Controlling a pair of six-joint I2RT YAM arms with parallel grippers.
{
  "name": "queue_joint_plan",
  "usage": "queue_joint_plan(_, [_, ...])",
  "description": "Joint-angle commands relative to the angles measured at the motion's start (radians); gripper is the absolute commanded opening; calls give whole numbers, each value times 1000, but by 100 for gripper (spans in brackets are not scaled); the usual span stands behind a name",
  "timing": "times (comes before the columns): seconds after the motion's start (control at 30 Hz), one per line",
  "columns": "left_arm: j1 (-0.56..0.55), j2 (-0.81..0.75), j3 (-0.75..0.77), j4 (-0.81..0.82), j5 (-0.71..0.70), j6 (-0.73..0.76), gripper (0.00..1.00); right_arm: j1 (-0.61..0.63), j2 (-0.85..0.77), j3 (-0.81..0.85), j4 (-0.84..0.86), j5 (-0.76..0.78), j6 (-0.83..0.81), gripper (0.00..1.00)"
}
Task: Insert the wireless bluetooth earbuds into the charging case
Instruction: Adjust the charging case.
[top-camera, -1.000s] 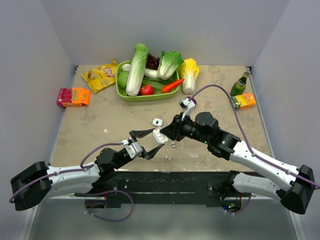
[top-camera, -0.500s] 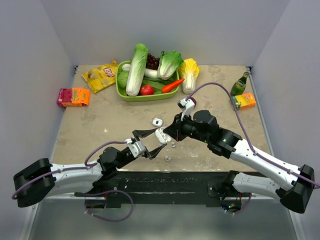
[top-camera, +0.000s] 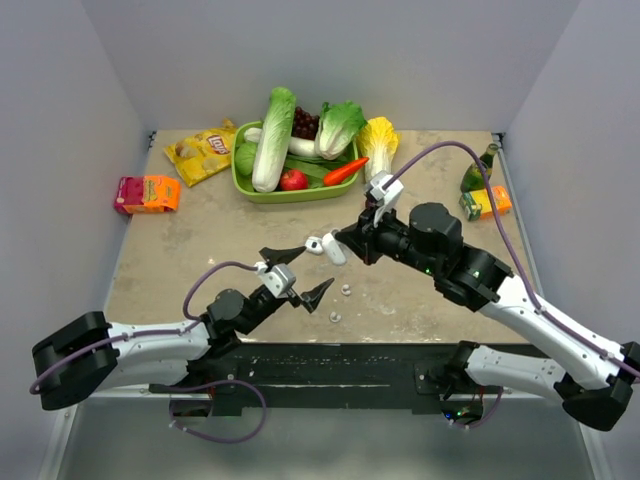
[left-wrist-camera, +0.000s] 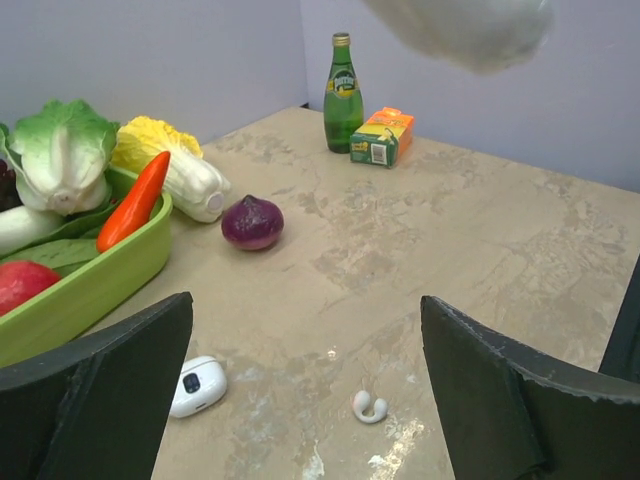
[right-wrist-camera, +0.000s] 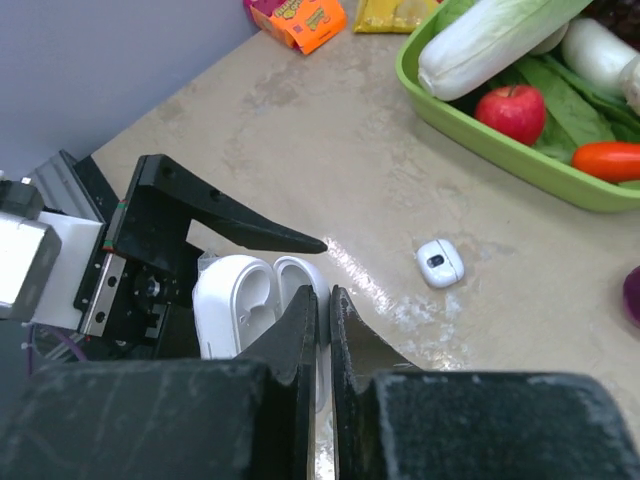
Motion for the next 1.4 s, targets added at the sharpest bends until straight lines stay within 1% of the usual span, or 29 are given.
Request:
queue_joint_plan(0.0, [2, 8, 15, 10, -46, -43, 100, 12, -21, 53, -26, 25, -82, 0])
queue_joint_plan(0.07, [2, 1, 23, -22, -47, -62, 100, 32, -21, 56, -38, 63, -111, 0])
queue_joint_plan(0.1, [2, -16, 31, -38, -47, -101, 100, 61, -22, 61, -46, 99, -125, 0])
queue_joint_plan(0.13, [2, -25, 35, -77, -41, -147, 100, 84, -25, 61, -54, 198, -163, 0])
queue_joint_plan(0.17, [4, -39, 40, -101, -27, -172, 100, 112, -27, 62, -66, 256, -183, 0])
queue_joint_plan(0.2, [7, -68, 54, -127, -12, -195, 100, 167, -31, 64, -70, 315, -191, 0])
queue_joint_plan(0.23, [10, -83, 63, -182, 26, -242, 100, 195, -31, 67, -78, 385, -238, 0])
queue_joint_plan(0.27, [16, -100, 86, -211, 52, -267, 100, 222, -33, 68, -92, 506, -280, 0])
queue_joint_plan(0.3, [34, -126, 97, -237, 78, -289, 100, 270, -36, 68, -95, 566, -298, 0])
queue_joint_plan(0.33, [47, -139, 109, -289, 142, -328, 100, 290, -44, 67, -98, 612, -328, 0])
queue_joint_plan(0.37, [60, -149, 133, -314, 172, -344, 100, 310, -48, 65, -97, 699, -338, 0])
queue_joint_plan(0.4, [86, -162, 150, -347, 184, -359, 100, 342, -56, 59, -92, 732, -348, 0])
queue_joint_plan(0.43, [102, -166, 167, -398, 268, -379, 100, 358, -57, 56, -92, 760, -367, 0])
queue_joint_plan(0.47, [116, -171, 193, -415, 301, -387, 100, 373, -57, 55, -92, 797, -375, 0])
queue_joint_plan(0.5, [132, -177, 207, -427, 322, -395, 100, 405, -53, 50, -93, 865, -381, 0])
queue_joint_plan(0.53, [139, -180, 222, -462, 363, -399, 100, 420, -51, 48, -95, 899, -397, 0])
queue_joint_plan(0.6, [148, -176, 265, -490, 401, -399, 100, 462, -38, 39, -90, 970, -406, 0])
queue_joint_plan(0.73, [154, -137, 324, -541, 459, -407, 100, 511, -10, 30, -86, 1022, -426, 0])
queue_joint_plan(0.97, [166, -59, 402, -567, 528, -387, 100, 554, -7, 36, -92, 1013, -440, 0])
queue_joint_plan(1.2, [171, -44, 419, -518, 582, -353, 100, 565, -5, 30, -86, 966, -435, 0])
queue_joint_plan(1.33, [171, -24, 442, -506, 611, -340, 97, 568, 15, 32, -84, 955, -437, 0])
queue_joint_plan(1.37, [172, -16, 450, -504, 621, -337, 95, 568, 16, 32, -78, 953, -438, 0])
